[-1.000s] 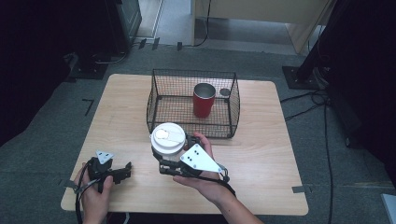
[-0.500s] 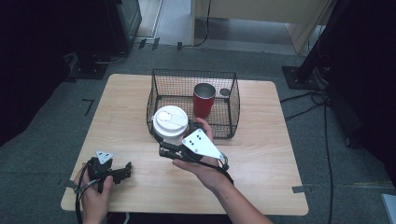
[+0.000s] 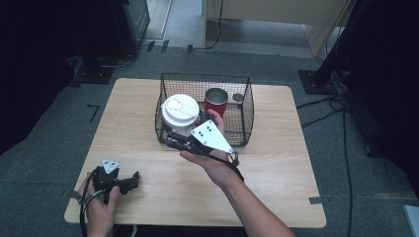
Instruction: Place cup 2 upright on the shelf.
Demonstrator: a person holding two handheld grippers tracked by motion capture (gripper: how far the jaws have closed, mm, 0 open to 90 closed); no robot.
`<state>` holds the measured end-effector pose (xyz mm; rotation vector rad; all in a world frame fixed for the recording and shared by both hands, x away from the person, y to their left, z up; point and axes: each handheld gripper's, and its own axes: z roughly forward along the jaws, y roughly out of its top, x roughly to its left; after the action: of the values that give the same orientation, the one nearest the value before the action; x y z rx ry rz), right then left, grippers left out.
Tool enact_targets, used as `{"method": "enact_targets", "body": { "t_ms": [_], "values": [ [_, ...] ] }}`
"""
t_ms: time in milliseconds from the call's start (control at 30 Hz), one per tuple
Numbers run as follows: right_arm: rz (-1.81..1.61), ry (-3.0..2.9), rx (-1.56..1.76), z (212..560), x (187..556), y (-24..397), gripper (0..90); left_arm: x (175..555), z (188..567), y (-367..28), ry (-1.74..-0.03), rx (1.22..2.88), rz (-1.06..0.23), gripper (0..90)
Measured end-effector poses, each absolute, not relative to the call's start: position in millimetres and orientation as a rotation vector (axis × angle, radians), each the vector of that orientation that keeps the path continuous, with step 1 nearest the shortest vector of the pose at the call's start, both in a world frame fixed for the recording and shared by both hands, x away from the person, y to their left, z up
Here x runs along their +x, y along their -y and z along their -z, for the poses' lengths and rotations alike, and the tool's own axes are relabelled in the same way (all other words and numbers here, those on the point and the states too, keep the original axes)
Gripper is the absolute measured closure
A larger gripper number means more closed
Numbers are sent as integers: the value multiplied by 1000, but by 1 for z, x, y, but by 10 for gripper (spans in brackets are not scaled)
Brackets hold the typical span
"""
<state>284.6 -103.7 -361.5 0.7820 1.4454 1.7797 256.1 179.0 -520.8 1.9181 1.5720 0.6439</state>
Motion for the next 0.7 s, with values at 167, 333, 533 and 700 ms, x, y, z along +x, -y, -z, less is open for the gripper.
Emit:
{"method": "enact_targets", "body": {
  "t_ms": [167,333,533,700],
  "values": [
    [-1763,-1412,782,359,296,100,159,256,521,-179,-1573,1919,-643,0],
    [-1753,-1389,819,357,310,97,159,256,521,-179,-1572,1920,-643,0],
    [-1724,-1392,853,357,328,94,159,256,521,-179,-1570,1919,-647,0],
    [-1705,-1418,894,361,344,92,159,256,521,-179,-1571,1919,-645,0]
  ]
}}
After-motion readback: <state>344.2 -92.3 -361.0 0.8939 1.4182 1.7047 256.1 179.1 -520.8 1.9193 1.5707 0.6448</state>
